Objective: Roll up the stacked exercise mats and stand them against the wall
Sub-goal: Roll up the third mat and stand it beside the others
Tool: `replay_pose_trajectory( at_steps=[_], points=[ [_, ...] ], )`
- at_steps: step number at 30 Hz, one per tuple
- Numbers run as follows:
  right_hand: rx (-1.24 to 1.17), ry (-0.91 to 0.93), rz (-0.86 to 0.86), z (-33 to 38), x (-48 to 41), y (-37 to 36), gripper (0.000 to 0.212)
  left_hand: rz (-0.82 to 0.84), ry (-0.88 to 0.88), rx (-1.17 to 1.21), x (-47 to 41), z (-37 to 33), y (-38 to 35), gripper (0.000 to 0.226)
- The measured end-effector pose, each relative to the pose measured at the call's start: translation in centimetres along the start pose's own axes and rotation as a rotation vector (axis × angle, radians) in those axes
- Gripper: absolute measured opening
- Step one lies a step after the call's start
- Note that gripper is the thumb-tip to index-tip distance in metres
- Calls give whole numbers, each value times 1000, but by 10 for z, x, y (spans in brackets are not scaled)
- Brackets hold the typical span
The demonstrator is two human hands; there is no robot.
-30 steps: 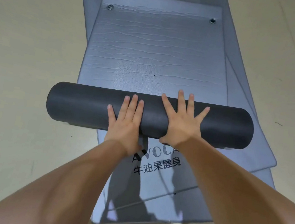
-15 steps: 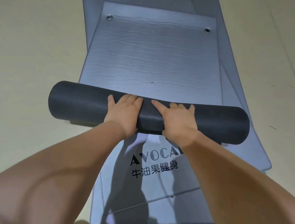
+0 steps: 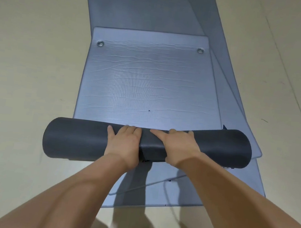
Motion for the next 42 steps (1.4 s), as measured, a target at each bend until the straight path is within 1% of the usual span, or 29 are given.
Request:
replay_pose_trajectory(
  at_steps=[2,4,6,7,9,12,14,16,18,20,22,24,27,30,34,37,38,40,42],
  points=[
    [-33,8,21,-4,-8,9,105,-68,-51,-9,8,-3,-6,95],
    [-90,34,78,-12,-20,21,113,-125,-89,-34,15,-7,-14,111],
    [-111,43,142,-17,-31,30,124,-112,-60,-35,14,-8,-20,126],
    [-108,40,149,-17,-34,30,129,-90,-37,-37,12,-8,-22,134],
    [-81,37,93,-15,-34,26,133,-49,-1,-65,7,-7,-23,146],
    [-51,31,-95,-16,-20,9,130,-21,27,-89,3,-8,-23,153],
    [-13,1,-245,-20,-6,-3,128,-24,37,-75,-4,-8,-20,154],
    [79,-61,-329,-25,5,-15,132,-34,43,-63,-15,-6,-12,155],
    [165,-142,-296,-33,11,-26,140,-36,51,-54,-27,-4,-6,150],
    [191,-208,-266,-43,10,-32,143,-53,54,-61,-36,-2,-4,141],
    [220,-206,-300,-51,7,-33,138,-62,53,-70,-41,-1,-5,135],
    [245,-155,-317,-58,1,-30,134,-59,51,-73,-45,0,-4,132],
    [213,-89,-285,-63,-4,-15,127,-33,35,-77,-48,0,5,132],
    [149,-79,-254,-63,-7,2,116,3,26,-78,-51,-1,18,132],
    [112,-36,-167,-49,0,8,109,111,34,-100,-42,3,26,131],
    [40,31,-49,-41,8,8,102,180,14,-89,-31,10,24,134],
    [19,35,-12,-42,7,10,105,175,-6,-73,-27,12,23,136],
    [-38,18,50,-48,-1,16,116,85,-76,-51,-19,16,18,134],
    [-107,-11,106,-55,-11,19,128,-53,-153,-67,-7,17,7,121]
  ],
)
Point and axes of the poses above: each hand's wrist, its own x-axis away from the middle knuckle, its own y-axis out of the back of the hand, z = x × y, the point moved 2 cm from there along -x, towards the middle knuckle, and after that the axes turned 7 degrees about x, right-handed, at the moved point
